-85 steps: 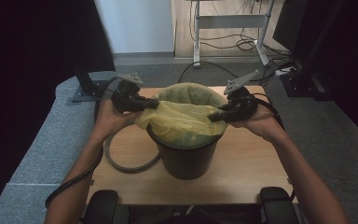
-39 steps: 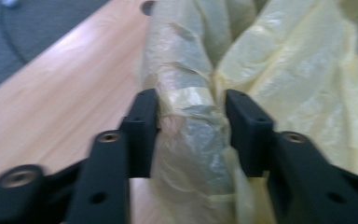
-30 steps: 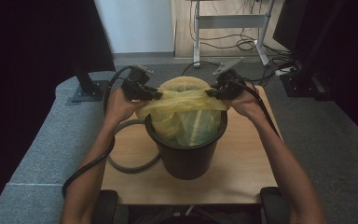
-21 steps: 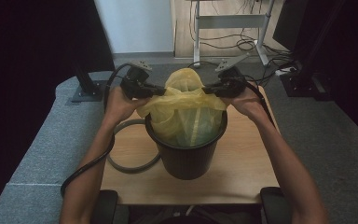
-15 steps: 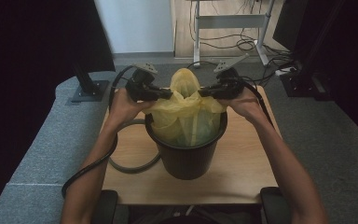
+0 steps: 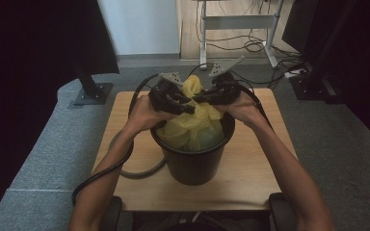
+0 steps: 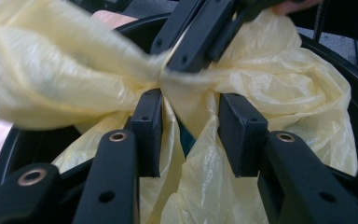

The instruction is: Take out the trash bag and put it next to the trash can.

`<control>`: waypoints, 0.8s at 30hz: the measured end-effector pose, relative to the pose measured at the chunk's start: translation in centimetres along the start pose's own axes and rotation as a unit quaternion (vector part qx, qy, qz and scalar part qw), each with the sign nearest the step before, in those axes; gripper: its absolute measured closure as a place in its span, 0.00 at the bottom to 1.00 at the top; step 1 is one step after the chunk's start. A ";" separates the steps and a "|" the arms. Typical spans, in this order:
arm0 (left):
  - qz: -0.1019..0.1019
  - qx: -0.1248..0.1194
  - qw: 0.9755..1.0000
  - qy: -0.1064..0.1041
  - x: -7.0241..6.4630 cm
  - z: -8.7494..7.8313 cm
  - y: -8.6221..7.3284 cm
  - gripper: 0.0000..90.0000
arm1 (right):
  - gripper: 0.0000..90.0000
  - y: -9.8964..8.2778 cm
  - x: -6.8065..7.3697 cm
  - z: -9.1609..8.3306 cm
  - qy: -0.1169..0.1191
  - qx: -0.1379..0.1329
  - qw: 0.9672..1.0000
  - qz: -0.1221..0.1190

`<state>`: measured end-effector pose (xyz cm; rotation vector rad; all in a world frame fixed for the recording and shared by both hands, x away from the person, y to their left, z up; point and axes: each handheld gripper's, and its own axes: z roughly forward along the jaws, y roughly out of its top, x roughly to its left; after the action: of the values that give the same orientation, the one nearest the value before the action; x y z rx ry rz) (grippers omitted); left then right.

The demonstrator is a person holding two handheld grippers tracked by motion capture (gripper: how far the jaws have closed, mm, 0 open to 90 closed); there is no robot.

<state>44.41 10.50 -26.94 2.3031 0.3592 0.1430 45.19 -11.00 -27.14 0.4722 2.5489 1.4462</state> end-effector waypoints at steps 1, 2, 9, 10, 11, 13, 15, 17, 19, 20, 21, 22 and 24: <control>0.004 0.001 1.000 0.005 -0.2 0.2 0.2 0.67 | 0.97 0.1 0.1 0.1 0.003 0.000 1.000 0.000; 0.006 0.003 1.000 0.008 -0.2 0.2 0.2 0.67 | 0.97 0.1 0.2 0.3 0.004 0.001 1.000 -0.001; 0.015 0.011 1.000 0.003 -0.2 0.5 -0.5 0.92 | 0.95 0.0 0.0 0.4 0.036 0.009 0.999 0.005; 0.013 0.009 1.000 0.000 -0.2 0.5 -0.6 0.97 | 0.90 0.0 0.0 0.2 0.036 0.008 0.999 0.008; 0.014 0.007 1.000 0.000 -0.1 0.4 -0.7 0.98 | 0.85 0.0 -0.1 0.1 0.041 0.008 0.999 0.013; 0.009 0.004 1.000 0.002 -0.1 0.2 -0.7 1.00 | 0.75 0.0 -0.1 -0.1 0.038 0.004 0.999 0.015; 0.008 0.005 1.000 0.009 0.0 0.0 -0.7 1.00 | 0.62 0.1 0.0 -0.5 0.030 -0.004 0.999 0.012; 0.006 0.005 1.000 0.015 0.0 -0.4 -0.8 1.00 | 0.45 0.2 0.0 -1.1 0.024 -0.015 1.000 0.008; 0.005 0.005 1.000 0.019 0.1 -0.6 -0.9 1.00 | 0.29 0.2 -0.1 -1.6 0.020 -0.018 1.000 0.006; 0.003 0.005 1.000 0.024 0.1 -1.0 -1.0 1.00 | 0.22 0.2 -0.2 -1.8 0.016 -0.014 1.000 0.008; 0.001 0.004 1.000 0.025 0.1 -1.1 -1.0 1.00 | 0.18 0.1 -0.3 -2.0 0.010 -0.010 1.000 0.011; 0.000 0.002 1.000 0.026 0.1 -1.3 -1.0 1.00 | 0.15 0.1 -0.4 -2.1 0.005 -0.005 1.000 0.013; 0.002 0.003 1.000 0.026 0.1 -1.4 -1.0 1.00 | 0.13 -0.1 -0.3 -1.9 0.005 0.010 1.000 0.011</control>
<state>43.99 12.14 -26.67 2.3094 0.3823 0.2041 44.90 -12.71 -26.25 0.4978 2.5750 1.4360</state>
